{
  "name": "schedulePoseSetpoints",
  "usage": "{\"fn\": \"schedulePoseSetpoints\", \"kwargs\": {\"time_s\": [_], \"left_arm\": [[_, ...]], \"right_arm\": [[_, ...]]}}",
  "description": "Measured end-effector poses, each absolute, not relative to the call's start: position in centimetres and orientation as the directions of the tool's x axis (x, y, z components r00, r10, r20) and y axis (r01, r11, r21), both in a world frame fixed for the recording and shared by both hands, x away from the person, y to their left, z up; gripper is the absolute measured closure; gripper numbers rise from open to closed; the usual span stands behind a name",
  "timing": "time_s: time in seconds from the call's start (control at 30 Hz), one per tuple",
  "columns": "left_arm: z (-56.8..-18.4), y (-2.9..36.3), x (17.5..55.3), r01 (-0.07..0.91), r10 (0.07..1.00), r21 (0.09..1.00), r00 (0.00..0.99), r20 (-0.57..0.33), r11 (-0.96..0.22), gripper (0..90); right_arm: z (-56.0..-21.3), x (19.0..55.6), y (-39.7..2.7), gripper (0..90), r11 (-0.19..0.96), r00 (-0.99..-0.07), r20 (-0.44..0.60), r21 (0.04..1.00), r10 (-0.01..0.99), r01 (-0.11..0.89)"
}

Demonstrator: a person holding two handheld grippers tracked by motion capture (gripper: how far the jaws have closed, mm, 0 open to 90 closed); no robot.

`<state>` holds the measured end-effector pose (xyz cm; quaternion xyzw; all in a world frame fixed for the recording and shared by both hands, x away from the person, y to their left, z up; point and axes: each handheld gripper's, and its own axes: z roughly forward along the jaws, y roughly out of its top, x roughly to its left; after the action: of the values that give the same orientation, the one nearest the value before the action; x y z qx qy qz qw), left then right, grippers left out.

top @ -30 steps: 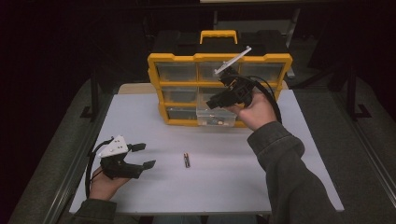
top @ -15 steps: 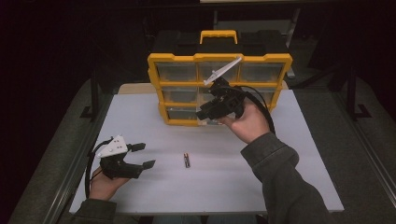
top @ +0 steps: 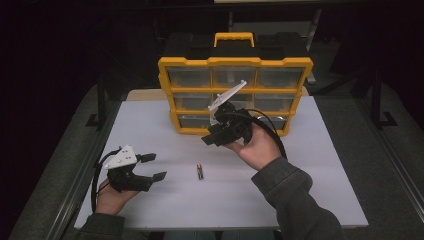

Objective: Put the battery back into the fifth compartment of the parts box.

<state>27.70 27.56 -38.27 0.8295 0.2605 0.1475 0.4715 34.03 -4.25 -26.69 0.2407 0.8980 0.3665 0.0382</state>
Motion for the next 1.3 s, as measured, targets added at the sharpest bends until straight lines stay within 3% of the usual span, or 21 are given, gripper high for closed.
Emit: {"fn": "schedulePoseSetpoints", "kwargs": {"time_s": [1.3], "left_arm": [[-38.2, 27.7, 27.7, 0.295, 0.57, 0.855, 0.821, 0.001, -0.427, 26.5]], "right_arm": [[-36.6, 32.4, -0.3, 45.7, 0.673, -0.873, 0.111, 0.594, 0.475, 0.442]]}}
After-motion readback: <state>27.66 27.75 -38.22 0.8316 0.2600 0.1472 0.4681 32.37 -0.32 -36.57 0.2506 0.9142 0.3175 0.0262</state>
